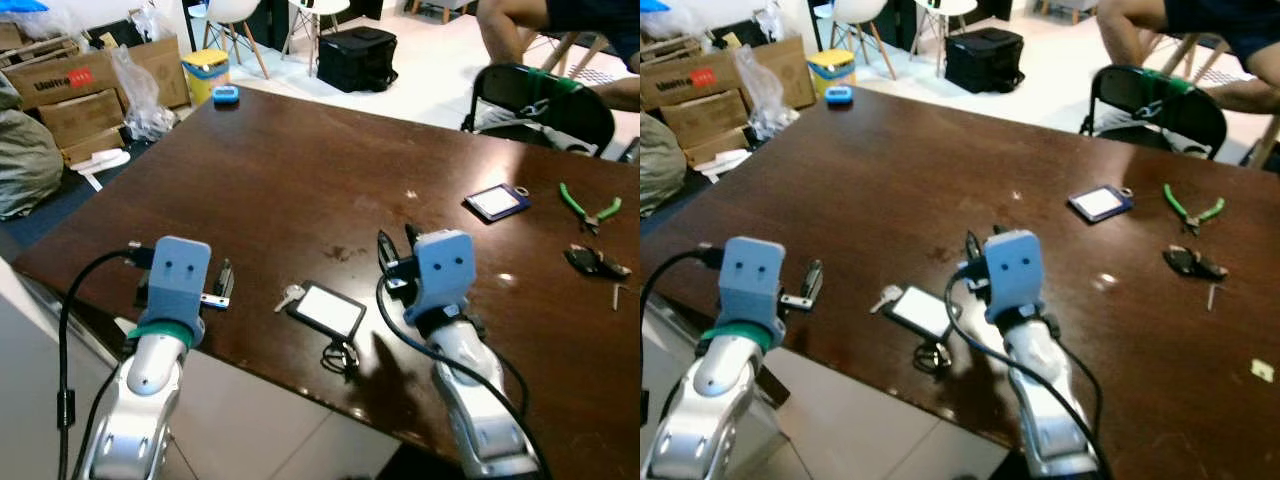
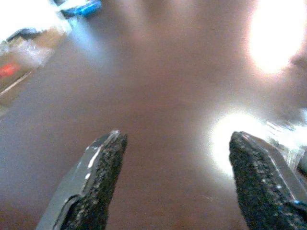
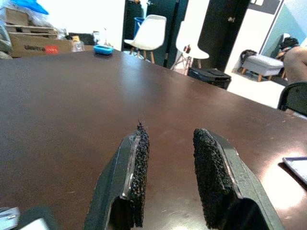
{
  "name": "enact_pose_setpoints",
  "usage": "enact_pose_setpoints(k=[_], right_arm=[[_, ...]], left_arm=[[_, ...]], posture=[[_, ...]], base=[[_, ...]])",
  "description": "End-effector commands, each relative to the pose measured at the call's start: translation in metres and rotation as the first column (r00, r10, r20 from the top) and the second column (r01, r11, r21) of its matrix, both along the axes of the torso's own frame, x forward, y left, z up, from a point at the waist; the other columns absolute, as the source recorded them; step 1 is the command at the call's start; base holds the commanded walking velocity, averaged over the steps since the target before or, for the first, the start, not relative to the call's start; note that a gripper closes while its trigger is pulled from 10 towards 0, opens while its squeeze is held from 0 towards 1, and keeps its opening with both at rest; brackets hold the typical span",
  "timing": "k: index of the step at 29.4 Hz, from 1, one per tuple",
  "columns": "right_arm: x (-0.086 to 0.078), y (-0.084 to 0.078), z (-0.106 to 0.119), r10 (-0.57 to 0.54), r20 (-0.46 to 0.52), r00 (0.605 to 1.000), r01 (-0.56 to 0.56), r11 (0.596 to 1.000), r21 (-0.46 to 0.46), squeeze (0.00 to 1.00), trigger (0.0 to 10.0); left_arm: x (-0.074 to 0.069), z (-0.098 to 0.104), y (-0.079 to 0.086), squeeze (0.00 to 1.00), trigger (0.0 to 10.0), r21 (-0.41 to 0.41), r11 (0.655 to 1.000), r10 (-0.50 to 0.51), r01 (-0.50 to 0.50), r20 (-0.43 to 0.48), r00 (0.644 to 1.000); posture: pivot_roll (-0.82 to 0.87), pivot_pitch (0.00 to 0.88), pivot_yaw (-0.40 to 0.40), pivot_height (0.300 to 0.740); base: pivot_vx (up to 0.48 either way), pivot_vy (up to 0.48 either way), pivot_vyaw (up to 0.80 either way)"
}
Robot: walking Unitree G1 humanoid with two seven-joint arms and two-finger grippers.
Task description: Hang keys on a hook
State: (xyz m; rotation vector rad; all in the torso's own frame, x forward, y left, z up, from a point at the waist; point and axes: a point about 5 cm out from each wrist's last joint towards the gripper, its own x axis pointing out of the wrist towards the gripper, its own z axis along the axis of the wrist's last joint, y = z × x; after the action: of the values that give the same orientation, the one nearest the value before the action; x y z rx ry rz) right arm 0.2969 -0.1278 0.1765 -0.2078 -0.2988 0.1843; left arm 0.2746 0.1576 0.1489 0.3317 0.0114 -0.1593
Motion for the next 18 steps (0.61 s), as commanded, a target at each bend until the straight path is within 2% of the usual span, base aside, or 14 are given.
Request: enact_pose_setpoints(k=[1, 2, 3, 5, 6, 7, 8, 9, 10, 12, 18], right_arm=[[-0.002, 0.001, 0.0, 0.007, 0.006, 1.0, -0.007, 1.0, -0.011, 0.0, 10.0], [-0.002, 0.001, 0.0, 0.01, 0.007, 1.0, -0.009, 1.0, -0.014, 0.0, 10.0], [-0.002, 0.001, 0.0, 0.01, 0.007, 1.0, -0.009, 1.0, -0.014, 0.0, 10.0], [-0.001, 0.0, 0.0, 0.008, 0.009, 1.0, -0.008, 1.0, -0.018, 0.0, 10.0], [-0.001, 0.0, 0.0, 0.008, 0.009, 1.0, -0.008, 1.0, -0.018, 0.0, 10.0], [0.0, -0.001, 0.001, 0.007, 0.012, 1.0, -0.007, 1.0, -0.021, 0.0, 10.0], [0.0, -0.001, 0.001, 0.007, 0.012, 1.0, -0.007, 1.0, -0.021, 0.0, 10.0], [0.0, -0.002, 0.002, 0.008, 0.016, 1.0, -0.007, 1.0, -0.026, 0.0, 10.0], [0.0, -0.002, 0.002, 0.008, 0.016, 1.0, -0.007, 1.0, -0.026, 0.0, 10.0], [0.0, -0.001, 0.003, 0.018, 0.022, 1.0, -0.018, 0.999, -0.039, 0.0, 10.0], [-0.002, 0.005, -0.002, 0.085, -0.018, 0.996, -0.086, 0.994, -0.066, 0.0, 10.0]], left_arm=[[-0.006, -0.005, -0.004, 0.0, 10.0, 0.01, 0.996, -0.091, 0.091, -0.041, 0.995], [-0.01, -0.007, -0.005, 0.0, 10.0, 0.04, 0.986, -0.161, 0.164, -0.067, 0.985], [-0.01, -0.007, -0.005, 0.0, 10.0, 0.04, 0.986, -0.161, 0.164, -0.067, 0.985], [-0.015, -0.013, -0.003, 0.0, 10.0, 0.136, 0.957, -0.237, 0.255, -0.137, 0.962], [-0.015, -0.013, -0.003, 0.0, 10.0, 0.136, 0.957, -0.237, 0.255, -0.137, 0.962], [-0.016, -0.017, -0.001, 0.0, 10.0, 0.184, 0.94, -0.257, 0.288, -0.173, 0.951], [-0.016, -0.017, -0.001, 0.0, 10.0, 0.184, 0.94, -0.257, 0.288, -0.173, 0.951], [-0.017, -0.02, 0.001, 0.0, 10.0, 0.22, 0.923, -0.272, 0.315, -0.206, 0.94], [-0.017, -0.02, 0.001, 0.0, 10.0, 0.22, 0.923, -0.272, 0.315, -0.206, 0.94], [-0.022, -0.022, 0.005, 0.0, 10.0, 0.249, 0.899, -0.299, 0.36, -0.249, 0.921], [-0.019, -0.023, 0.003, 0.0, 10.0, 0.251, 0.906, -0.28, 0.341, -0.249, 0.927]], posture=[[-0.13, 0.055, 0.106, 0.74], [-0.13, 0.055, 0.106, 0.74], [-0.13, 0.055, 0.106, 0.74], [-0.13, 0.055, 0.106, 0.74], [-0.13, 0.055, 0.106, 0.74], [-0.13, 0.055, 0.106, 0.74], [-0.13, 0.055, 0.106, 0.74], [-0.13, 0.055, 0.106, 0.74], [-0.13, 0.055, 0.106, 0.74], [-0.13, 0.061, 0.111, 0.74], [-0.12, 0.065, 0.111, 0.74]], base=[[0.0, 0.0, 0.0], [0.0, 0.0, 0.0], [0.0, 0.0, 0.0], [0.0, 0.0, 0.0], [0.0, 0.0, 0.0], [0.0, 0.0, 0.0], [0.0, 0.0, 0.0], [0.0, 0.0, 0.0], [0.0, 0.0, 0.0], [0.0, 0.0, 0.0], [0.0, 0.0, 0.0]])
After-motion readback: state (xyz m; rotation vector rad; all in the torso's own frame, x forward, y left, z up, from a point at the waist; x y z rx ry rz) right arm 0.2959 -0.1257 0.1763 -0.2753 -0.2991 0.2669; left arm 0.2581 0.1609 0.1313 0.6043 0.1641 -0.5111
